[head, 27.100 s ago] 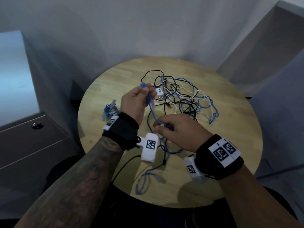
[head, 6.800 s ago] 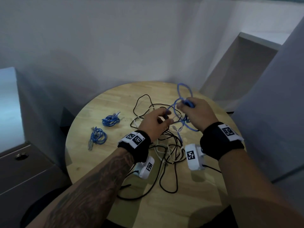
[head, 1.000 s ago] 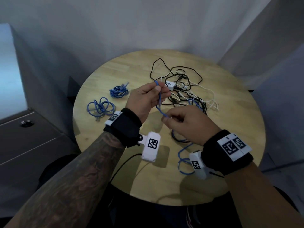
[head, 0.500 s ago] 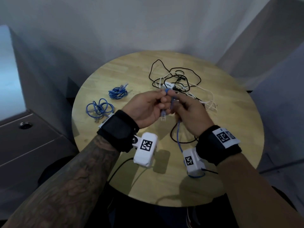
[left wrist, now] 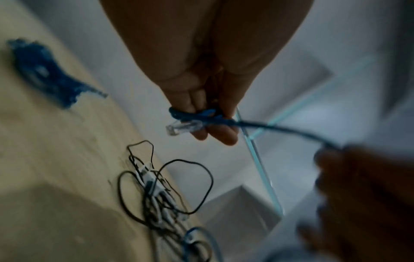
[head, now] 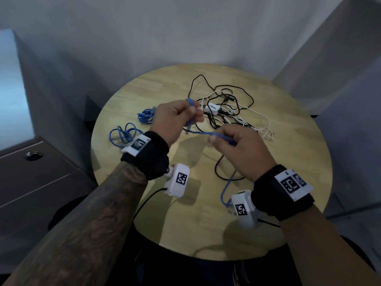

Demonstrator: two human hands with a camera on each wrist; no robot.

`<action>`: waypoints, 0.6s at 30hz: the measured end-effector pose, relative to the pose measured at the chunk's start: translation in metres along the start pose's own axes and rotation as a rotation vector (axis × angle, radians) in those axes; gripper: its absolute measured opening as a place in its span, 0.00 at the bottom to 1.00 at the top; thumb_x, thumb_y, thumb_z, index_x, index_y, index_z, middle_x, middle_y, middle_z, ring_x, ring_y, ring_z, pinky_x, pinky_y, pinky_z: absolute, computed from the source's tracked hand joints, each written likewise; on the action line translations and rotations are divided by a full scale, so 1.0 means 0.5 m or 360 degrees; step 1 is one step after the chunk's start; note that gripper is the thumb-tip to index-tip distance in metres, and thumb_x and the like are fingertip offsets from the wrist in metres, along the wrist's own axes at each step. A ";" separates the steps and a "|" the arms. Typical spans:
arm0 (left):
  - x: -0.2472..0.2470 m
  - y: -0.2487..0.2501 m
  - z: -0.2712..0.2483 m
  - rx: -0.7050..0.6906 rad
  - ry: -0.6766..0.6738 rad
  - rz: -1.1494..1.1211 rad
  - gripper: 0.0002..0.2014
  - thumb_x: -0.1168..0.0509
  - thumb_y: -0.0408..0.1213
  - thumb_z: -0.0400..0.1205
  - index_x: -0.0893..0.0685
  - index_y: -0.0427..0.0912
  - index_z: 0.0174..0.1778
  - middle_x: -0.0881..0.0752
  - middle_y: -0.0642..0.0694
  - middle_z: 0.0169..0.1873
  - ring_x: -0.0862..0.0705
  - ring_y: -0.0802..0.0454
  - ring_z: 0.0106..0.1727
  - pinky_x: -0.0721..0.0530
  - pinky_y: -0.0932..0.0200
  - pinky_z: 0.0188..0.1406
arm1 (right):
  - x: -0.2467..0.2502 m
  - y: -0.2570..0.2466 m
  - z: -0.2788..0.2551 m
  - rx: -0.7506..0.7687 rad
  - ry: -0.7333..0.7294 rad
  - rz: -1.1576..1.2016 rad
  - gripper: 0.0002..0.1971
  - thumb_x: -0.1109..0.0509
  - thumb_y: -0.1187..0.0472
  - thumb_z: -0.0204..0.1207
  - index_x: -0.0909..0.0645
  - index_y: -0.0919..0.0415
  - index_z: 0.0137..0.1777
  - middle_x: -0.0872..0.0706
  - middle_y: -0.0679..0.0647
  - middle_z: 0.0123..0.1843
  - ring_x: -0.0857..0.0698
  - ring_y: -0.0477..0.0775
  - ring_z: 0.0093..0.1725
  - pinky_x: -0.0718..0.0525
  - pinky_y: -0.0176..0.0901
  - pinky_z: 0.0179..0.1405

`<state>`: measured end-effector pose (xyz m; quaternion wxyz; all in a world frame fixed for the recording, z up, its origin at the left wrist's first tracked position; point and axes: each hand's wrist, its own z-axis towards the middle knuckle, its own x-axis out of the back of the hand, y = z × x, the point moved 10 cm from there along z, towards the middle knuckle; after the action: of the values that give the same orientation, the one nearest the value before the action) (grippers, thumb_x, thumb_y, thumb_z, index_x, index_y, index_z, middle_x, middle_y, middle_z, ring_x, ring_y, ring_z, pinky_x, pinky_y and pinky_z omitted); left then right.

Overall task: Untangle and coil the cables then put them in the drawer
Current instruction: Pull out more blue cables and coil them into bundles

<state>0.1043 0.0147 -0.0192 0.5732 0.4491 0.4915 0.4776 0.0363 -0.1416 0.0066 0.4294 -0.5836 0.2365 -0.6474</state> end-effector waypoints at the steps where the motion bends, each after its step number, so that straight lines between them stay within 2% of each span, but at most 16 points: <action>1: -0.021 0.001 -0.008 -0.0016 -0.0095 0.0192 0.08 0.40 0.21 0.85 0.15 0.29 0.50 0.12 0.47 0.35 0.12 0.57 0.34 0.16 0.67 0.41 | 0.022 -0.006 0.005 0.0010 0.0113 0.0072 0.10 0.27 0.59 0.80 0.16 0.54 0.36 0.24 0.48 0.27 0.29 0.42 0.29 0.30 0.35 0.29; 3: -0.072 -0.014 -0.029 0.0054 -0.0349 0.0398 0.10 0.43 0.23 0.87 0.16 0.27 0.54 0.15 0.47 0.32 0.16 0.61 0.30 0.19 0.70 0.35 | 0.062 -0.014 0.014 0.0036 0.0325 0.0168 0.07 0.27 0.62 0.80 0.13 0.56 0.40 0.19 0.49 0.30 0.25 0.40 0.31 0.27 0.33 0.33; 4: -0.093 -0.026 -0.041 0.0153 -0.0453 0.0359 0.11 0.45 0.26 0.88 0.16 0.27 0.54 0.17 0.46 0.32 0.19 0.60 0.29 0.21 0.69 0.34 | 0.077 -0.010 0.018 0.0030 0.0410 0.0201 0.05 0.27 0.63 0.79 0.12 0.59 0.42 0.17 0.45 0.30 0.23 0.37 0.31 0.25 0.30 0.34; 6: -0.122 -0.042 -0.060 0.0376 -0.0585 0.0117 0.15 0.48 0.32 0.90 0.17 0.30 0.52 0.23 0.46 0.30 0.26 0.55 0.27 0.23 0.64 0.32 | 0.099 0.009 0.025 -0.0019 0.0529 0.0217 0.04 0.26 0.63 0.79 0.12 0.63 0.45 0.19 0.36 0.26 0.23 0.34 0.28 0.28 0.24 0.32; 7: -0.133 -0.047 -0.068 0.0479 -0.0638 -0.0004 0.16 0.50 0.34 0.90 0.18 0.31 0.51 0.25 0.46 0.29 0.29 0.54 0.27 0.25 0.62 0.33 | 0.106 0.023 0.028 -0.0050 0.0563 0.0214 0.04 0.25 0.62 0.79 0.12 0.63 0.45 0.20 0.35 0.25 0.24 0.34 0.27 0.29 0.23 0.32; 10: -0.160 -0.038 -0.087 0.0655 -0.0819 -0.0316 0.15 0.52 0.33 0.86 0.20 0.36 0.47 0.30 0.49 0.28 0.35 0.54 0.27 0.29 0.58 0.35 | 0.108 0.057 0.039 -0.0110 0.0557 0.0227 0.06 0.26 0.59 0.80 0.11 0.61 0.47 0.16 0.41 0.32 0.22 0.35 0.32 0.25 0.27 0.36; 12: -0.163 -0.019 -0.089 0.0691 -0.0829 -0.0677 0.13 0.52 0.33 0.85 0.22 0.38 0.46 0.31 0.51 0.28 0.35 0.56 0.27 0.27 0.60 0.36 | 0.079 0.078 0.046 -0.0193 0.0409 0.0236 0.08 0.30 0.57 0.83 0.10 0.57 0.47 0.16 0.48 0.34 0.22 0.42 0.33 0.23 0.33 0.35; 14: -0.142 -0.004 -0.071 0.0673 -0.0689 -0.1054 0.12 0.52 0.33 0.86 0.23 0.39 0.47 0.29 0.52 0.28 0.32 0.58 0.27 0.24 0.61 0.39 | 0.024 0.089 0.042 -0.0281 0.0144 0.0293 0.11 0.33 0.58 0.85 0.12 0.54 0.44 0.18 0.51 0.31 0.23 0.49 0.28 0.22 0.40 0.30; 16: -0.107 -0.001 -0.044 0.0594 -0.0497 -0.1253 0.12 0.52 0.32 0.87 0.23 0.38 0.49 0.26 0.52 0.30 0.27 0.59 0.28 0.21 0.62 0.42 | -0.036 0.082 0.026 -0.0294 -0.0155 0.0226 0.10 0.36 0.59 0.87 0.13 0.57 0.48 0.16 0.51 0.29 0.22 0.52 0.25 0.21 0.45 0.28; 18: -0.070 -0.009 -0.022 0.0521 -0.0300 -0.1282 0.12 0.51 0.31 0.89 0.22 0.36 0.52 0.23 0.50 0.33 0.22 0.59 0.31 0.17 0.61 0.44 | -0.079 0.067 0.007 -0.0251 -0.0393 0.0058 0.12 0.38 0.58 0.88 0.14 0.63 0.50 0.14 0.52 0.29 0.21 0.50 0.24 0.18 0.48 0.27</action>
<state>0.0917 -0.0200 -0.0201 0.6774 0.3482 0.6419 0.0889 0.0469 -0.1252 -0.0415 0.4198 -0.6862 0.2426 -0.5422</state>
